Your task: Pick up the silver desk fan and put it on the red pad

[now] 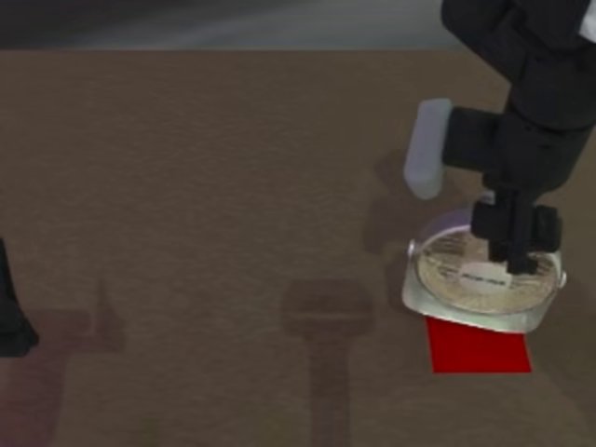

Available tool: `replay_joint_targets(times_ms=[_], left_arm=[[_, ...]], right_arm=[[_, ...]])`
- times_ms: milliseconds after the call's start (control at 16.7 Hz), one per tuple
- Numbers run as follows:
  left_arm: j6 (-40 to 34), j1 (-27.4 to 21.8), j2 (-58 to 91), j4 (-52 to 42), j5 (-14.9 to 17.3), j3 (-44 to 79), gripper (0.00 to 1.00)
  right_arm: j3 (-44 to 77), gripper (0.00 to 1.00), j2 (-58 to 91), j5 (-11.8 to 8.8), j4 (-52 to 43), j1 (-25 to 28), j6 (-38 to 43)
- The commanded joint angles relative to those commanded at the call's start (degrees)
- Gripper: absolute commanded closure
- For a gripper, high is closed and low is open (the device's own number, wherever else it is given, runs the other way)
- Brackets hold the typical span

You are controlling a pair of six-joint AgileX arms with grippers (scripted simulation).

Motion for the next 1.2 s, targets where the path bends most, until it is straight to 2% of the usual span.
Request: replay_joint_targets(times_ms=[180, 360, 780, 1200], left_arm=[[0.0, 0.0, 0.0, 0.0, 0.0, 0.0, 0.0], [0.0, 0.0, 0.0, 0.0, 0.0, 0.0, 0.0], [0.0, 0.0, 0.0, 0.0, 0.0, 0.0, 0.0], [0.0, 0.0, 0.0, 0.0, 0.0, 0.0, 0.0]], right_arm=[[-4.2, 1.0, -3.45, 0.16, 1.06, -1.37, -11.25], [-6.67, 1.0, -5.44, 0.28, 1.69, -2.17, -17.06], [-7.08, 1.0, -5.53, 0.27, 1.92, -2.0, -17.77], [-13.89, 1.0, -4.82, 0.31, 9.56, -2.45, -18.05]])
